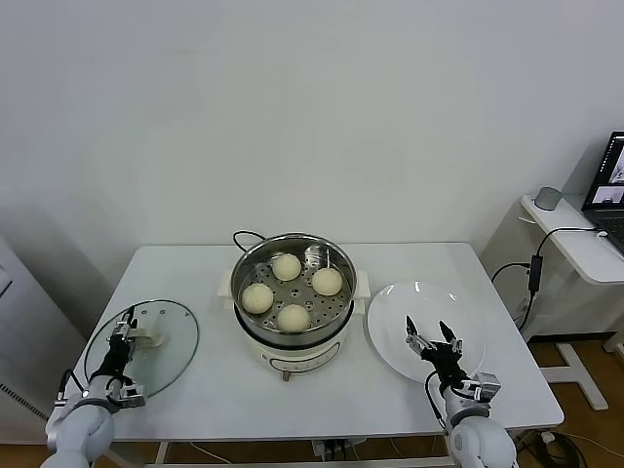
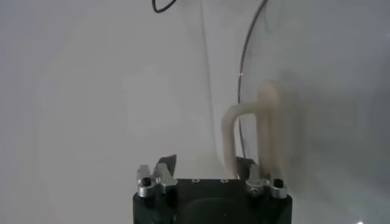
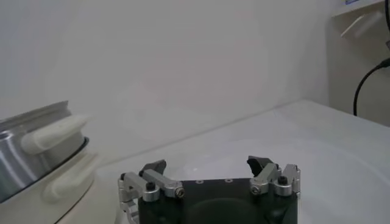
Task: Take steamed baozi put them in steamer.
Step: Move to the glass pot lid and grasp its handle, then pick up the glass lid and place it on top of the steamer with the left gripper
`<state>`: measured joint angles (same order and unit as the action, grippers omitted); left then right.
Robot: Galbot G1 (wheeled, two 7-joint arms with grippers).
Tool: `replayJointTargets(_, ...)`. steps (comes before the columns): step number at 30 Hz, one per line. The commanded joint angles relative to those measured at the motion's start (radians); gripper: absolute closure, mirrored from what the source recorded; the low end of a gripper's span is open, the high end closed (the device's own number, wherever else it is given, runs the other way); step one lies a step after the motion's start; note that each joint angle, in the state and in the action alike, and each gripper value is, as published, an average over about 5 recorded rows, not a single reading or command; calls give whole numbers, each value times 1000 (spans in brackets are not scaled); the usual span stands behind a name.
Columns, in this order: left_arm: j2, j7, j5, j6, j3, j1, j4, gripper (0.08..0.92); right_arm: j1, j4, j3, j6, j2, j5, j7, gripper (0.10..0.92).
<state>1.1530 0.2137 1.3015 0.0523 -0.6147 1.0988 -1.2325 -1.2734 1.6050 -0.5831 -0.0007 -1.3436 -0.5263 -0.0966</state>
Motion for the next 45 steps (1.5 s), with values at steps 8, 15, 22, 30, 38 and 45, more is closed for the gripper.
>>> replayJointTargets(8,15,-98,-84,-167,-15,89,-195,778,-5,6,0,2,-1,3,-2,203)
replayJointTargets(15,60,-145,-62,-381,-21,133,-381,866,-6,10,-5,3,-1,3,-4,203)
replayJointTargets(22,80,-311,-32,-752,48,157,-654,866,-9,17,-13,-2,2,0,-4,203)
replayJointTargets(30,187,-578,204,-838,133,63,-801,866,-14,35,-23,-17,11,0,-2,203)
replayJointTargets(38,294,-686,403,-838,252,-48,-808,866,-15,34,-31,-20,24,-4,-2,203)
replayJointTargets(45,411,-719,482,-838,391,-155,-735,866,-17,36,-35,-22,23,-5,-3,203)
